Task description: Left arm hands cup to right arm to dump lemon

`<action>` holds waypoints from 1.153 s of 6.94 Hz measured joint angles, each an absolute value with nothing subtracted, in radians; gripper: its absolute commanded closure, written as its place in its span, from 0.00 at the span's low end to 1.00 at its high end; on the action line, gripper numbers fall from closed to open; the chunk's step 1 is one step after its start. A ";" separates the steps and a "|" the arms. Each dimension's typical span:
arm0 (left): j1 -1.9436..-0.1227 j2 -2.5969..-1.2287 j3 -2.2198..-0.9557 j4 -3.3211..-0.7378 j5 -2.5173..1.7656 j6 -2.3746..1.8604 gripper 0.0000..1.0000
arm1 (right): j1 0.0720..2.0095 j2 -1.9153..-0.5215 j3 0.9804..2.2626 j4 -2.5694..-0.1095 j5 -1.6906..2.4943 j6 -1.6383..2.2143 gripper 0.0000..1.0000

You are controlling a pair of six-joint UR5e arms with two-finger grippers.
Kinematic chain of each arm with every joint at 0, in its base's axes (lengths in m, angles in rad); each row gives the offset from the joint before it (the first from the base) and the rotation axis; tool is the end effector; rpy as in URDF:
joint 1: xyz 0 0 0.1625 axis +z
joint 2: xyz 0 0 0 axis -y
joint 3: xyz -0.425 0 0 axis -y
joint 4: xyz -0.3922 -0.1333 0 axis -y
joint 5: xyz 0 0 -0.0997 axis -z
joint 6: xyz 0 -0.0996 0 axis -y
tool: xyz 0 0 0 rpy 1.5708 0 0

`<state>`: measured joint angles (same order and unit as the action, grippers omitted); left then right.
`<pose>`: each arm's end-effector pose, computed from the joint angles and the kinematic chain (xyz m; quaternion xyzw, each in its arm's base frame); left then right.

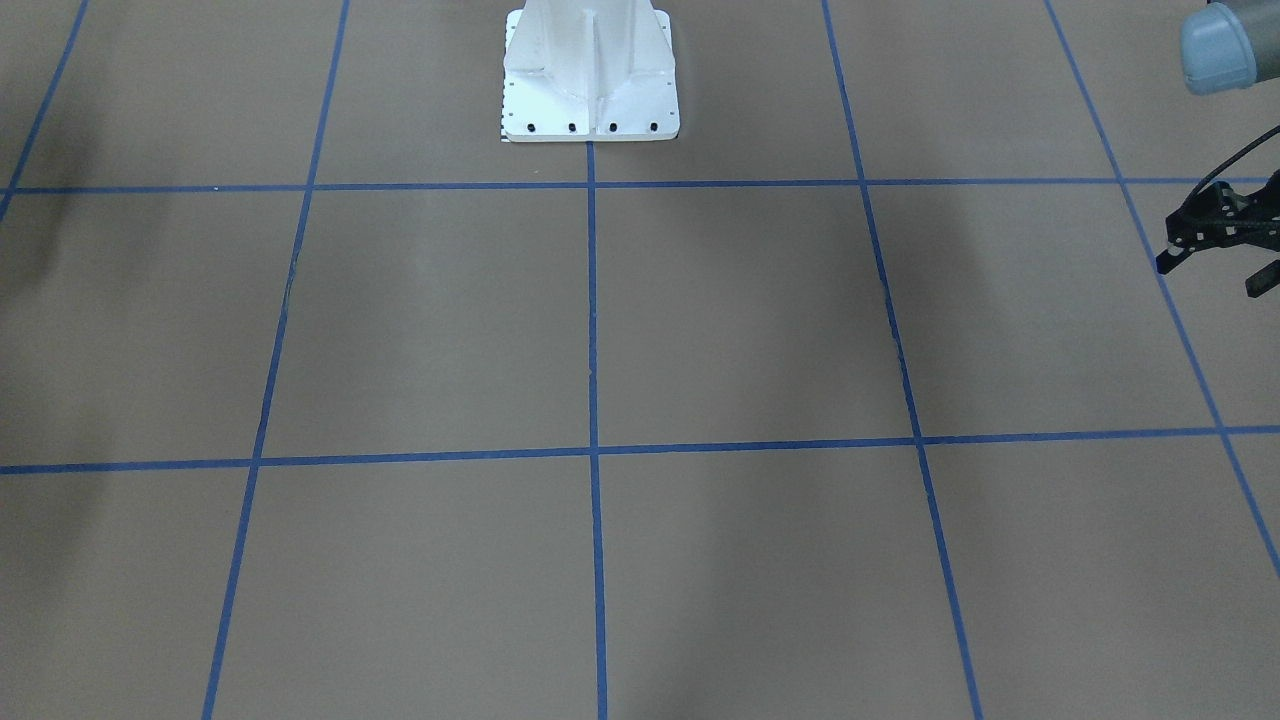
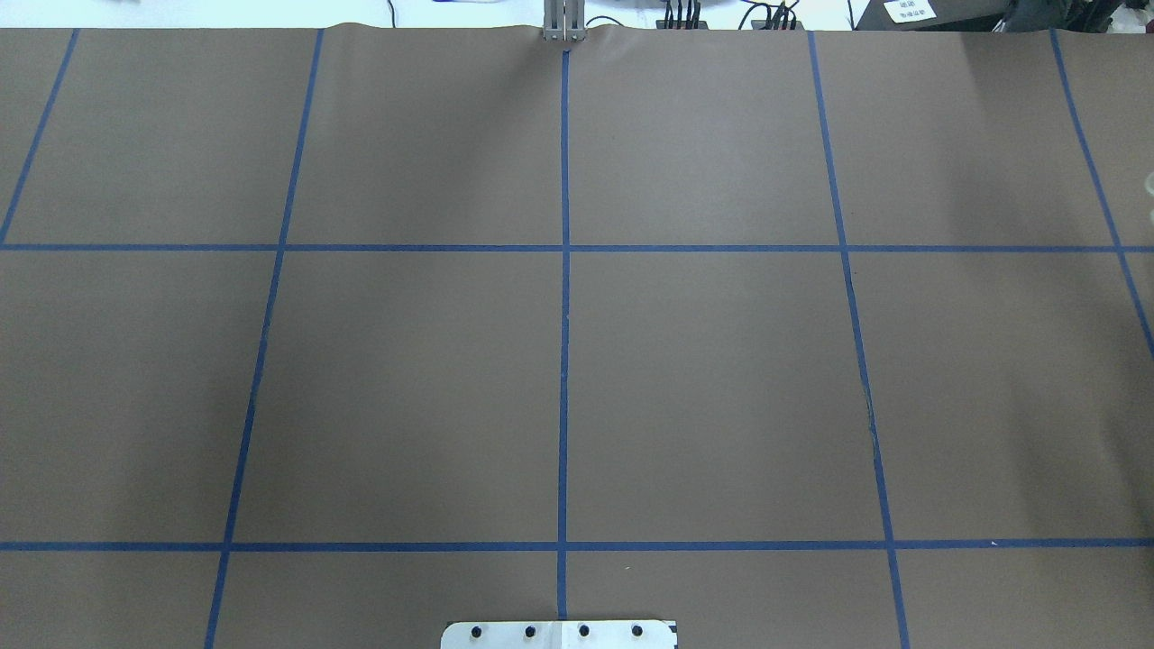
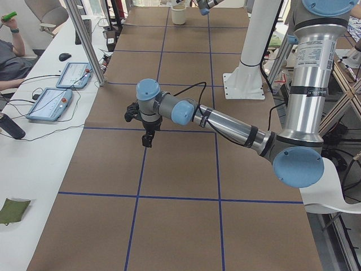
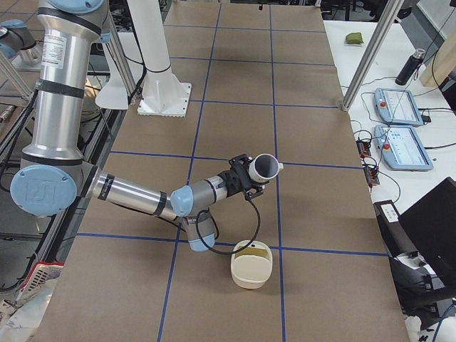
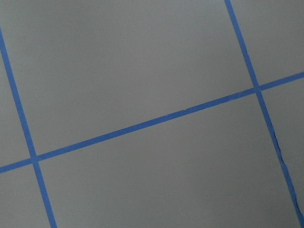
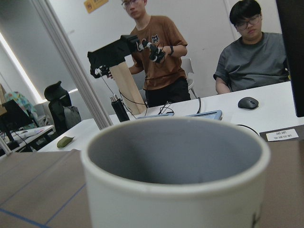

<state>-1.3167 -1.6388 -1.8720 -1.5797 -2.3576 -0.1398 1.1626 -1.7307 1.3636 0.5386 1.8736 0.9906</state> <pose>0.0683 -0.5126 0.4735 0.0965 0.4032 0.1237 0.9016 -0.0538 -0.3854 0.6084 0.5162 -0.5612 0.0722 0.6429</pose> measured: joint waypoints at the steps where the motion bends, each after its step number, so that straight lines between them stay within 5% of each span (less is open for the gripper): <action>1: -1.316 -1.638 -1.875 -1.579 -2.362 -0.152 0.00 | 1.143 -1.689 1.384 0.420 1.917 0.867 0.69; 8: -1.267 -1.857 -1.876 -1.587 -2.532 -0.738 0.00 | 0.876 -1.239 1.394 -0.157 1.611 0.658 0.69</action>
<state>-1.2668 -1.8569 -1.8763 -1.5865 -2.5323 -0.7381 0.8755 -1.2395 1.3941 -0.1571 1.6115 0.6582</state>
